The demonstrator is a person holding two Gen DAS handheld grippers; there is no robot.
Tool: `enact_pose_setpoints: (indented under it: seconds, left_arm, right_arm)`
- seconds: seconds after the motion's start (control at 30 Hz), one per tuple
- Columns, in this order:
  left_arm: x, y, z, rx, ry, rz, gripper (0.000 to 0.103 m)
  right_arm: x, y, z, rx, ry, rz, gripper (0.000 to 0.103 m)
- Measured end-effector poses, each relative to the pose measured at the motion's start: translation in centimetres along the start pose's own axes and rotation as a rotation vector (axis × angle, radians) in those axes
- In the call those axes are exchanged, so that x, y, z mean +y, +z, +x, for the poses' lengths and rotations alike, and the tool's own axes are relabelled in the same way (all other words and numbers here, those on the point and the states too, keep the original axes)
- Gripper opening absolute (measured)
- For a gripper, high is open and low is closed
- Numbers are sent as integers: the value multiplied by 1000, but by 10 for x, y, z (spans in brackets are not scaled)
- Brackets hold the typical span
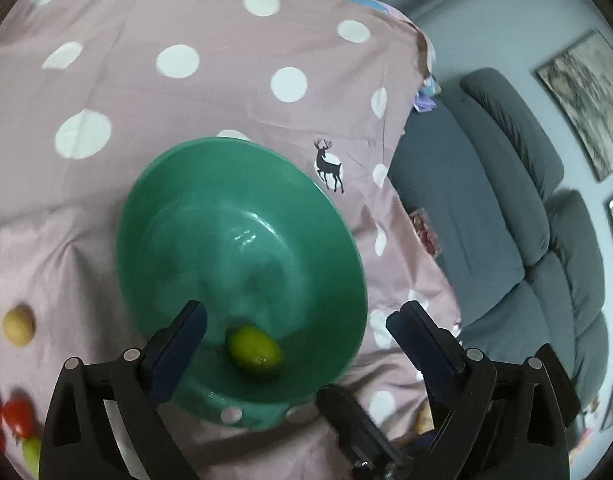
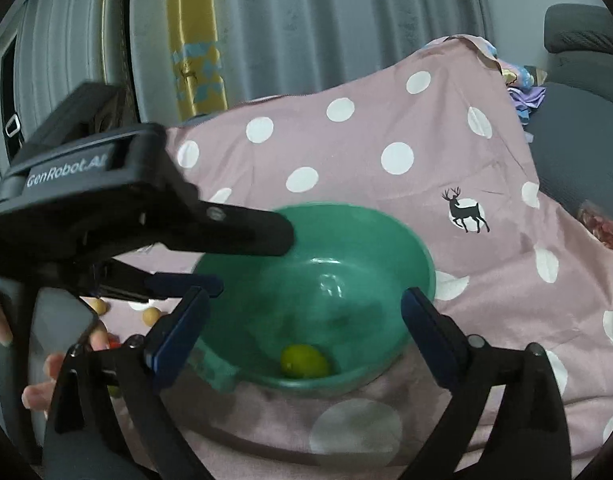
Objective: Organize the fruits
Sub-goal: 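Return the right tool and grasp another green fruit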
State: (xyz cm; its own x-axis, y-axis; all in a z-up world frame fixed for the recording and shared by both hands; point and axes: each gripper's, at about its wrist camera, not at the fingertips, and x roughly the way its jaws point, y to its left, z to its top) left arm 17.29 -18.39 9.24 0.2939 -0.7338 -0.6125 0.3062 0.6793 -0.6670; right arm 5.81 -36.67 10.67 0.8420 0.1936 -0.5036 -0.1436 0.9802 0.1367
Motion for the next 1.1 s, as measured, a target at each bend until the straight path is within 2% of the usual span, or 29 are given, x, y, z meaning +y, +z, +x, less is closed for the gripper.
enact_pose_setpoints:
  seconds: [0.07, 0.17, 0.23, 0.3, 0.33, 0.37, 0.4, 0.5, 0.57, 0.6, 0.67, 0.7, 0.8, 0.87, 0.93, 1.07, 1.1]
  left_arm:
    - [1, 0, -13, -34, 61, 19, 96]
    - [4, -8, -49, -99, 197, 129, 97]
    - [15, -19, -76, -101, 312, 200, 98]
    - [29, -30, -94, -94, 407, 210, 98]
    - [37, -35, -103, -88, 431, 209, 98]
    - [48, -44, -115, -83, 446, 201, 98]
    - [54, -49, -123, -92, 444, 194, 98]
    - [82, -69, -142, -119, 464, 121, 98]
    - [97, -78, -140, -93, 455, 68, 98]
    - [108, -83, -133, -50, 434, 31, 97]
    - [114, -83, -126, -27, 462, -10, 97]
    - [118, -84, -121, -15, 440, -26, 97]
    - [116, -81, -112, 20, 308, -68, 95]
    - [111, -79, -101, 41, 337, -45, 95]
    - [107, -80, -88, 87, 330, -15, 94]
    - [113, -82, -66, 140, 183, -63, 86]
    - [117, -81, -64, 119, 169, -78, 83]
  right_arm:
    - [1, 2, -4, -10, 17, 13, 101]
    - [14, 3, -16, -18, 70, -7, 103]
    - [32, -1, -27, -14, 129, -50, 103]
    - [49, -7, -35, -16, 200, -85, 103]
    - [62, -11, -36, -7, 266, -98, 103]
    - [69, -13, -36, 3, 295, -100, 103]
    - [83, -15, -32, 27, 340, -104, 103]
    - [103, -21, -21, 76, 365, -144, 102]
    - [121, -30, -13, 126, 365, -207, 101]
    - [130, -36, -9, 156, 369, -241, 98]
    - [148, -47, 0, 227, 372, -315, 89]
    - [158, -56, 10, 291, 352, -362, 79]
    - [169, -73, 30, 411, 321, -415, 68]
    - [170, -76, 36, 440, 359, -401, 59]
    - [169, -76, 42, 443, 352, -393, 55]
    - [161, -73, 52, 451, 367, -336, 46]
    - [160, -73, 57, 457, 363, -317, 44]
